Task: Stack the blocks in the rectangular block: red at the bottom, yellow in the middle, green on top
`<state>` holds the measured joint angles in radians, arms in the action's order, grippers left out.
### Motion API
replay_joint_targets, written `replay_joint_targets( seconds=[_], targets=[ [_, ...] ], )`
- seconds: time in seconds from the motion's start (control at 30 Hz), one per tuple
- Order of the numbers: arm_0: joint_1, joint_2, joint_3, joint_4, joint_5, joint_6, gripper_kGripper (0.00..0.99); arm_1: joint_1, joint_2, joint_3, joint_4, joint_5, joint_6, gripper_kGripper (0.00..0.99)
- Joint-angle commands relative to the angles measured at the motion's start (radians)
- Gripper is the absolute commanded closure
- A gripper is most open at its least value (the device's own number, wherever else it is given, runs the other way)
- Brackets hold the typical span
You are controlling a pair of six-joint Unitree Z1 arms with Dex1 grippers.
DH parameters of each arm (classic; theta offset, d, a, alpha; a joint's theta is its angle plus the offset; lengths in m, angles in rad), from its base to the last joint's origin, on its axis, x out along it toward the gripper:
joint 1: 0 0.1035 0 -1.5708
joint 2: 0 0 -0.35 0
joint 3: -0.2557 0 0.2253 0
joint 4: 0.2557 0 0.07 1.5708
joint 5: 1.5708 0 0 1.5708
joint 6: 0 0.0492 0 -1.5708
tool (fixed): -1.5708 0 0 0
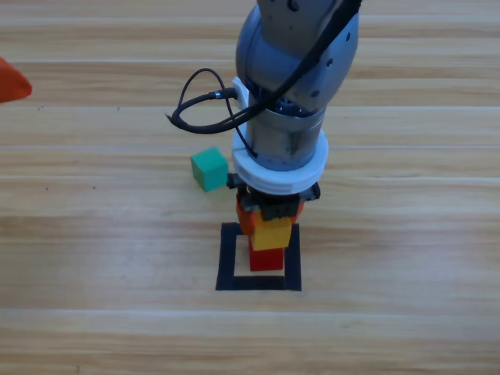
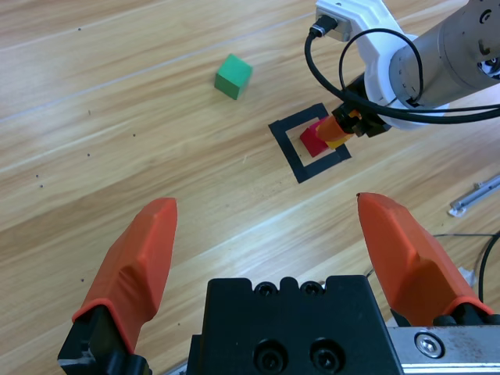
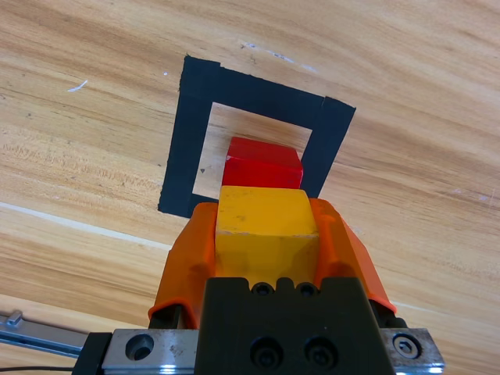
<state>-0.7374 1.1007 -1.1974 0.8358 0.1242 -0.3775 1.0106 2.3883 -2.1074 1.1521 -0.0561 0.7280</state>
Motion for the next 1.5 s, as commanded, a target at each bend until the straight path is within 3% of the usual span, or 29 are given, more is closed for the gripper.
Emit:
replay_joint_targets(
  seconds=[0.03, 0.3, 0.33, 0.37, 0.4, 0.43, 0.47, 0.9, 1.0, 1.1, 1.17, 1.3, 1.5],
  targets=[
    [0.015, -0.022, 0.038, -0.020, -0.012, 0.006, 0.001, 0.034, 0.094, -0.013, 0.011, 0.001, 0.007, 0.990],
    [0.015, -0.022, 0.051, -0.032, -0.012, 0.006, 0.001, 0.033, 0.100, -0.016, 0.014, 0.001, 0.005, 0.990],
    [0.015, -0.024, 0.055, -0.035, -0.014, 0.006, 0.001, 0.034, 0.100, -0.016, 0.014, 0.002, 0.005, 0.896],
    [0.015, -0.024, 0.058, -0.038, -0.012, 0.006, 0.001, 0.034, 0.101, -0.016, 0.015, 0.001, 0.007, 0.711],
    [0.015, -0.024, 0.061, -0.040, -0.014, 0.008, 0.001, 0.034, 0.104, -0.019, 0.021, -0.001, 0.013, 0.462],
    [0.015, -0.025, 0.064, -0.043, -0.014, 0.008, 0.001, 0.034, 0.111, -0.033, 0.035, -0.002, 0.014, 0.116],
    [0.015, -0.027, 0.067, -0.044, -0.015, 0.008, 0.001, 0.034, 0.112, -0.042, 0.041, -0.002, 0.014, 0.001],
    [0.015, 0.004, 0.042, -0.076, -0.005, -0.028, 0.000, 0.048, -0.006, -0.049, 0.044, 0.019, -0.061, 0.000],
    [0.018, 0.116, -0.044, -0.073, 0.040, -0.139, 0.002, 0.056, -0.080, -0.029, 0.026, 0.019, -0.133, 0.000],
    [0.021, 0.364, -0.217, -0.014, 0.043, -0.276, 0.002, 0.056, -0.187, 0.078, -0.057, 0.019, -0.162, 0.000],
    [0.021, 0.484, -0.327, 0.019, 0.043, -0.322, 0.004, 0.040, -0.290, 0.202, -0.141, 0.019, -0.193, 0.000],
    [0.021, 0.551, -0.380, 0.013, 0.028, -0.367, 0.014, -0.010, -0.502, 0.434, -0.275, 0.021, -0.260, 0.000],
    [0.021, 0.642, -0.433, 0.009, 0.015, -0.426, 0.014, -0.178, -0.782, 0.753, -0.462, 0.157, -0.434, 0.000]
  ],
)
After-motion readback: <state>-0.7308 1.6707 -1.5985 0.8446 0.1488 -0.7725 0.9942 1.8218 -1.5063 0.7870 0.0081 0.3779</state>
